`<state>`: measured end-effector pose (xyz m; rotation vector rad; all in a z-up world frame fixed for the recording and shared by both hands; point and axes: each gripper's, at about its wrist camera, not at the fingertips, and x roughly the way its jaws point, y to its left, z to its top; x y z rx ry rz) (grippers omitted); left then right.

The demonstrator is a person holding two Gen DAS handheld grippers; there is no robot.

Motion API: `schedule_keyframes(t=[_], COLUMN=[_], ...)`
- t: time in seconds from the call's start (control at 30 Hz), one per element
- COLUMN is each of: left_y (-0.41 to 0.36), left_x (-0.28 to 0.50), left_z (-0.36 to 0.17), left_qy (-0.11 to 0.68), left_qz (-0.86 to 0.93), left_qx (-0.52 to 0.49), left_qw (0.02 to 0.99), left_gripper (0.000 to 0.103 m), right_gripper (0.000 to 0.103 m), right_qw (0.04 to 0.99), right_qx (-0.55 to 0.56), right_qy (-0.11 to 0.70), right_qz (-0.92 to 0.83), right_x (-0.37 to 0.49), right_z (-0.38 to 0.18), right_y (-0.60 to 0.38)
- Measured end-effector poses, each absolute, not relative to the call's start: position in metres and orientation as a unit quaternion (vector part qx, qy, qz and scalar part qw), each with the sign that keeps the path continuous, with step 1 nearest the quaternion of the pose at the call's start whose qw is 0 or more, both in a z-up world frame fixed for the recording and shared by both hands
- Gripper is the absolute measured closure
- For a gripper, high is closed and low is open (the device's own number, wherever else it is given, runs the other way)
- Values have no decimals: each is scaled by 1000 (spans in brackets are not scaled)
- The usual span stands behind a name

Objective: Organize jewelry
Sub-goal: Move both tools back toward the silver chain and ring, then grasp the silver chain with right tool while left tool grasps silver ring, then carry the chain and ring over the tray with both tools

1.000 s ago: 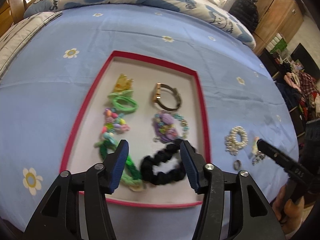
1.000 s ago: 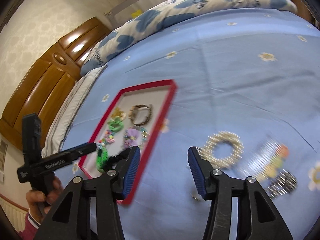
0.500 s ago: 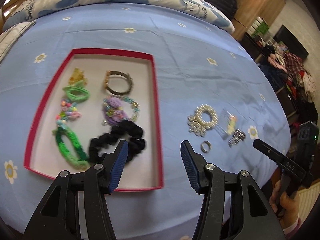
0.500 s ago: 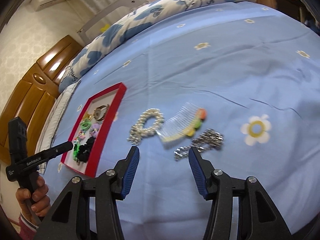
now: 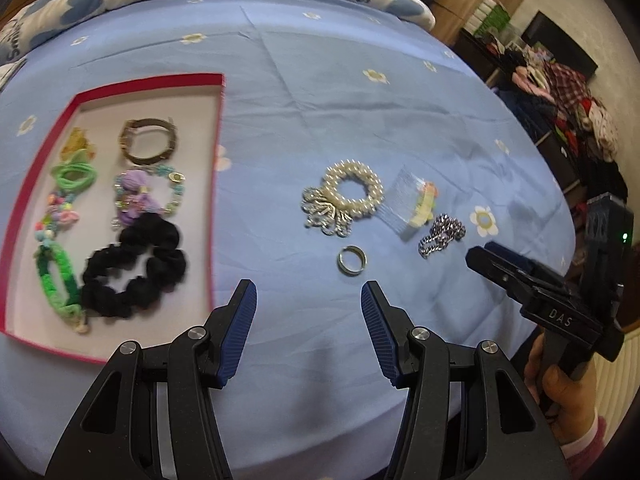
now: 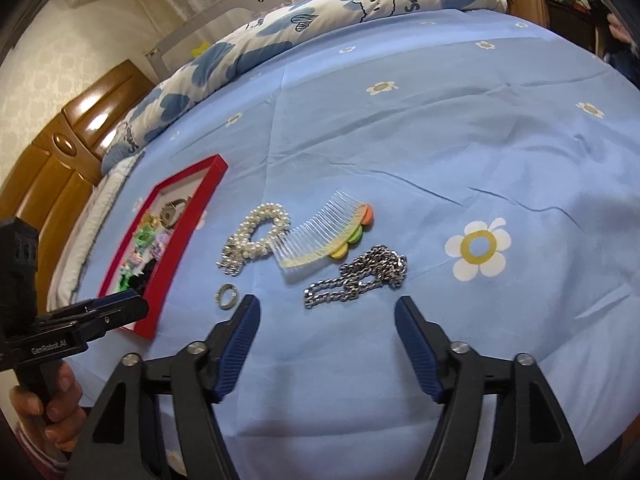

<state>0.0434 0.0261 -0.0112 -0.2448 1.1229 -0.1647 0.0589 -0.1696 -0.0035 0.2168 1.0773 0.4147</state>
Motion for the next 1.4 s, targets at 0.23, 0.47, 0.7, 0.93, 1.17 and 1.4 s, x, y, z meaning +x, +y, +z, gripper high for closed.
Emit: schedule_keyframes(t=[0.23,0.47,0.7,0.93,1.17,1.4], left_y=[8,-6,-15,-14,-9,0], left_x=[61,76,78,76,69,61], left_z=[-37,-46,-53,-51,-43,-28], left_qy=[547,547,545,539,534,522], left_qz=[-90,-103,-104,-110,-124,-126], left_qx=[-99,-76,-41,-38,-54,-71], left_qw=[826,827,831,834,834,841], left_gripper=[49,50,82,82,82,82], right_gripper=[22,23,42,80,88,88], right_qw=[829,827,834,838,824,818], right_qx=[30,0,-27,-20,74,117], right_qy=[520,518,513,510,522,519], right_qz=[205,217,201,195,208,219], right_x=[77,85,87,85,88,77], right_z=[-24,-32,-38,-37,-39,-28], right_y=[-165,-161,-155,-158,-178,-188])
